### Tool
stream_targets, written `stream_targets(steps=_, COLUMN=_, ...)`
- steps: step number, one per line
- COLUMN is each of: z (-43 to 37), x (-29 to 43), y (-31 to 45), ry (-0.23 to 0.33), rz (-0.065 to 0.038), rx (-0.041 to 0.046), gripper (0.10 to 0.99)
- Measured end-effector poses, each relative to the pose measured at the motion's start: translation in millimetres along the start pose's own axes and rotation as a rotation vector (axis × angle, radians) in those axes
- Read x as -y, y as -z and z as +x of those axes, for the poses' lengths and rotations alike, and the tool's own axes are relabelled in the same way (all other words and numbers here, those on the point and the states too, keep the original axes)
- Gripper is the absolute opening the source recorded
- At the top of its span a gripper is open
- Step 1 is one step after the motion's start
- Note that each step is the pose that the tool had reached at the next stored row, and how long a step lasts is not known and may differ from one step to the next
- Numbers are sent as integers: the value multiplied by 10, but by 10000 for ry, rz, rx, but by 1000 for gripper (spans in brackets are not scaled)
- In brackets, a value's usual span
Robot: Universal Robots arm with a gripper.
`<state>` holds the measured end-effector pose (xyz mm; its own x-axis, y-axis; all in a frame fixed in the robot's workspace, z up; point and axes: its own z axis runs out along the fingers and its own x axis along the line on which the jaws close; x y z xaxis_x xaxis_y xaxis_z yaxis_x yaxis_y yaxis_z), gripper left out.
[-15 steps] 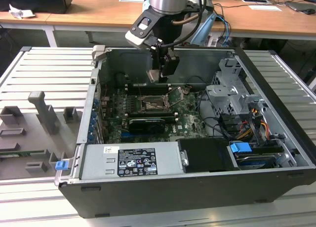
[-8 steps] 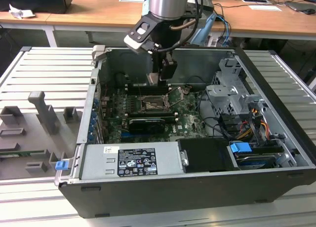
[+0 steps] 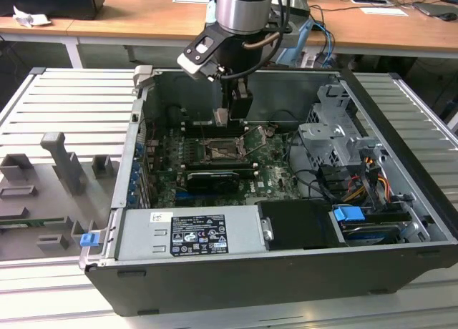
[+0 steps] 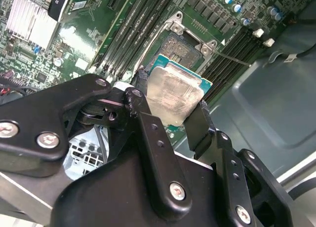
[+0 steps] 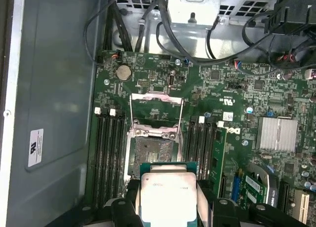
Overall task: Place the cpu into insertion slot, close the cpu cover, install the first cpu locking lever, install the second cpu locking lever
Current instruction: 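Place the cpu into insertion slot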
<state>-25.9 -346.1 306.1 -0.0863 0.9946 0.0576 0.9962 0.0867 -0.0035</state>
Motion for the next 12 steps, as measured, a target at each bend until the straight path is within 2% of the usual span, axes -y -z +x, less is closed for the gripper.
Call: stream_targets(steps=12, z=-2, x=3, y=-39, ry=-17, rz=-2, rx=2, gripper=541)
